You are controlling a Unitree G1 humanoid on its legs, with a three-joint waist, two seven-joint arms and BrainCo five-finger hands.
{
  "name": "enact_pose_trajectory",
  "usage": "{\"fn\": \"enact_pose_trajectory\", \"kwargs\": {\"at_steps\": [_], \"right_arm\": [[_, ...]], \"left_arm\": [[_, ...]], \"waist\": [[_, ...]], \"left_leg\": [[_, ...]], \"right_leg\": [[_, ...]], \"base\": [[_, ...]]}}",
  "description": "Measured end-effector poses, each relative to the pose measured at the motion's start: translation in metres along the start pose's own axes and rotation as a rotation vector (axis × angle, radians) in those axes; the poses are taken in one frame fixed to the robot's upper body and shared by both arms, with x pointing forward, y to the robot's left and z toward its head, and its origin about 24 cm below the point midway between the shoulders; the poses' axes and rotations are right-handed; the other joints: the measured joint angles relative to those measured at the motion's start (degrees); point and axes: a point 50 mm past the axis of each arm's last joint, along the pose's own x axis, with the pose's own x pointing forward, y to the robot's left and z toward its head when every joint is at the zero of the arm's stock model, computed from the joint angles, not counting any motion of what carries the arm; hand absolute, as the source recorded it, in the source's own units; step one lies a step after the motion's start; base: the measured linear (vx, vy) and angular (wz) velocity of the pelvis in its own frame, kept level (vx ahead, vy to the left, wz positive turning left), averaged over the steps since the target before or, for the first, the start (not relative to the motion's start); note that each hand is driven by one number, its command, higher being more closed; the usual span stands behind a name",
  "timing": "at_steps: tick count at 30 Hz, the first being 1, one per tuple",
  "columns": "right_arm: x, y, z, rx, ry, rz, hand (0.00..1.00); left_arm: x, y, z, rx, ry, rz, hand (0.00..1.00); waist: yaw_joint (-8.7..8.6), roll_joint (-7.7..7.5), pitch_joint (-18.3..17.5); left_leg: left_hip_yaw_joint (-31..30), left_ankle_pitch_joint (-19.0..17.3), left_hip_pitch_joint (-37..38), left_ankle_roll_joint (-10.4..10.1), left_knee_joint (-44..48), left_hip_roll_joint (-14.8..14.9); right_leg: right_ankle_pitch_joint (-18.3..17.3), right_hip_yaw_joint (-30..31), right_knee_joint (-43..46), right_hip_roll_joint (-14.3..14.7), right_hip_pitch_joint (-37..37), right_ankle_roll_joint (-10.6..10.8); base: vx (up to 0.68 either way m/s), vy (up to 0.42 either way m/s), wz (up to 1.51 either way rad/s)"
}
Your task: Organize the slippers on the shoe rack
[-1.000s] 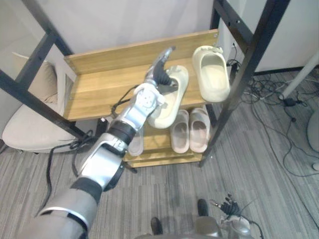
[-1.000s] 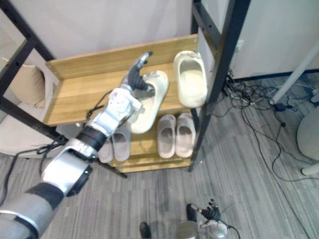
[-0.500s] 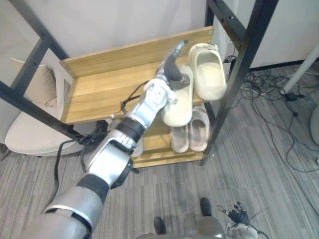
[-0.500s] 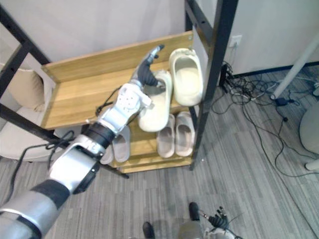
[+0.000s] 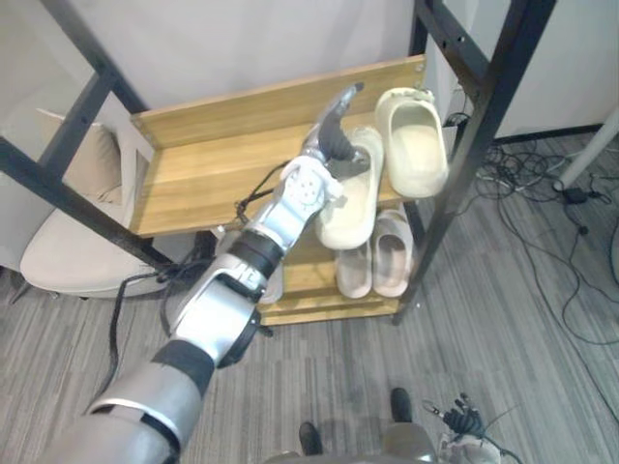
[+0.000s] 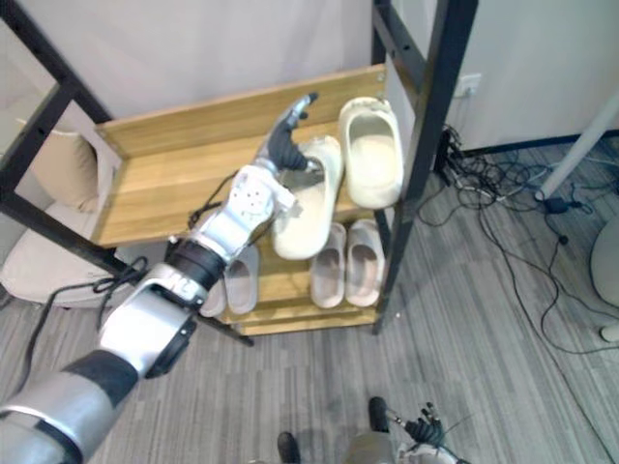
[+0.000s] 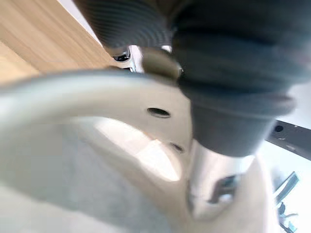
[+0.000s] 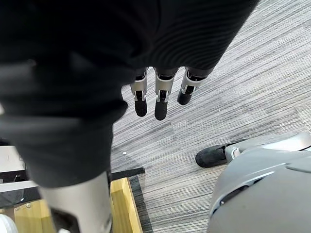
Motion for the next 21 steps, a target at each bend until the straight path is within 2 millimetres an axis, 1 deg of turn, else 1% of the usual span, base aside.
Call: {"fn": "enact_pose_trajectory", "kwargs": {"at_steps": [7, 13, 18, 21], "right_arm": [[0.001, 0.001, 0.0, -0.015, 0.005, 0.007, 0.0], [0.002, 0.003, 0.001, -0.038, 0.001, 0.022, 0.0], [0.004, 0.007, 0.0, -0.043, 0.017, 0.029, 0.0], [0.004, 0.007, 0.0, -0.046, 0.017, 0.032, 0.0]], "left_arm": [[-0.008, 0.009, -0.022, 0.009, 0.057, 0.022, 0.0], [-0.011, 0.008, -0.027, 0.009, 0.068, 0.021, 0.0], [-0.014, 0.017, -0.033, 0.027, 0.069, 0.038, 0.0], [-0.016, 0.016, -0.037, 0.026, 0.079, 0.036, 0.0]], "waist": [[-0.03, -0.2, 0.0], [-0.04, -0.54, 0.2], [-0.22, -1.23, 0.1], [-0.22, -1.37, 0.1]], "left_leg": [[-0.6, 0.1, -0.1, -0.1, 0.0, 0.1], [-1.4, 0.1, -0.2, -0.2, -0.1, 0.2], [-1.7, 0.2, -0.1, -0.2, -0.4, 0.2], [-2.2, 0.2, 0.0, -0.2, -0.4, 0.1]], "right_leg": [[0.1, -0.6, -0.4, 0.1, 0.1, -0.1], [0.1, -1.3, -0.4, 0.1, 0.3, -0.1], [0.1, -1.6, -0.2, 0.2, 0.3, -0.1], [0.1, -2.1, -0.4, 0.1, 0.6, -0.1]], "base": [[-0.06, -0.026, 0.02], [-0.01, -0.02, 0.05], [0.0, -0.003, 0.01], [-0.02, -0.017, 0.07]]}}
